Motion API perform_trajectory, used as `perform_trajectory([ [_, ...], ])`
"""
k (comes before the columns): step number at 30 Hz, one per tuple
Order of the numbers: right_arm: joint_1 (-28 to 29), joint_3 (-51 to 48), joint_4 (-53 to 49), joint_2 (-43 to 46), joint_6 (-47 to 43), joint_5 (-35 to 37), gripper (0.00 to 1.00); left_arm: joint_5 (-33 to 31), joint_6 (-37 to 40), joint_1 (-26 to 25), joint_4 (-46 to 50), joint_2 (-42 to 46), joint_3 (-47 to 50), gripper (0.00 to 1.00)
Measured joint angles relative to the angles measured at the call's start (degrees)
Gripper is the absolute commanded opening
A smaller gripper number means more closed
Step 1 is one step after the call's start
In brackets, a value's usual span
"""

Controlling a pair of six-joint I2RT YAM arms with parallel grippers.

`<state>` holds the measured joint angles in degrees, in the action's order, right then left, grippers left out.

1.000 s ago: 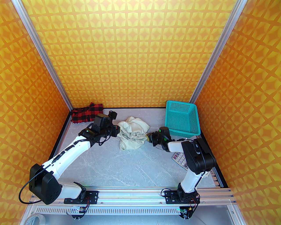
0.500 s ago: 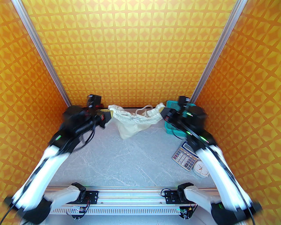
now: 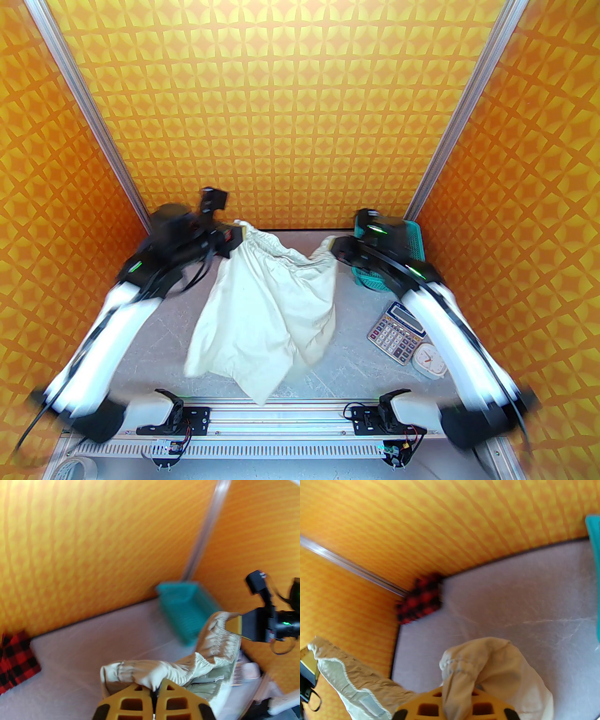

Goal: Fold and stack the mixed laundry pile

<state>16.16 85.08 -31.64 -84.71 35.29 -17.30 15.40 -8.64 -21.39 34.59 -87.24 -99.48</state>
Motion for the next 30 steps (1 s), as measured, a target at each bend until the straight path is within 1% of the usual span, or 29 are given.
perform_trajectory([
  [2,0.50,4.17,1.53,-5.44,-0.07,1.42,0.00,-0.37,0.87,1.75,-0.83,-6.45,-3.63,0.00],
  [4,0.76,10.58,2.43,-9.90,-0.26,3.32,0.00,-0.68,1.51,3.37,-1.73,-12.33,-8.72,0.00],
  [8,0.74,22.95,4.17,-13.62,-1.16,5.90,0.00,-0.72,1.92,5.49,-2.78,-20.94,-23.74,0.00],
  [10,0.70,27.54,5.90,-13.20,-1.66,6.82,0.00,-0.66,1.92,6.03,-3.93,-21.57,-29.05,0.00],
  [12,0.70,28.65,7.61,-11.65,-1.99,6.93,0.00,-0.33,1.88,6.08,-5.51,-19.56,-30.16,0.00],
  [13,0.70,27.91,8.44,-10.16,-2.01,6.93,0.00,0.22,1.77,5.99,-6.62,-17.16,-28.76,0.00],
  [15,0.70,22.99,10.93,-6.25,-1.97,6.86,0.00,0.83,1.22,5.90,-9.64,-10.54,-21.24,0.00],
  [17,0.70,13.92,13.68,-0.63,-1.25,6.78,0.00,1.36,0.04,5.86,-12.72,-1.46,-8.96,0.00],
  [20,0.79,-4.63,18.47,8.61,1.25,6.05,0.01,1.95,-2.73,5.86,-16.55,11.89,11.28,0.00],
  [21,0.81,-12.22,20.11,11.78,2.54,5.62,0.12,2.16,-3.93,5.86,-17.44,15.82,18.14,0.04],
  [22,0.85,-19.10,21.46,14.34,3.80,5.18,0.22,2.45,-5.42,5.79,-18.25,19.82,25.94,0.15],
  [25,1.14,-40.59,23.74,21.44,8.00,3.96,0.50,2.73,-9.97,5.62,-18.10,29.59,47.08,0.61],
  [26,1.03,-46.27,23.32,23.47,9.01,3.96,0.55,2.47,-11.39,5.70,-17.20,32.33,52.72,0.71],
  [27,0.92,-52.59,21.79,26.27,9.86,4.04,0.58,2.19,-13.03,5.79,-15.67,35.41,58.42,0.74],
  [28,0.85,-57.48,19.37,29.66,10.54,4.39,0.60,1.90,-14.86,5.86,-14.05,38.34,63.14,0.75],
  [30,0.85,-62.27,13.31,37.31,10.99,5.20,0.63,1.25,-17.64,5.88,-10.14,44.44,69.85,0.72],
])
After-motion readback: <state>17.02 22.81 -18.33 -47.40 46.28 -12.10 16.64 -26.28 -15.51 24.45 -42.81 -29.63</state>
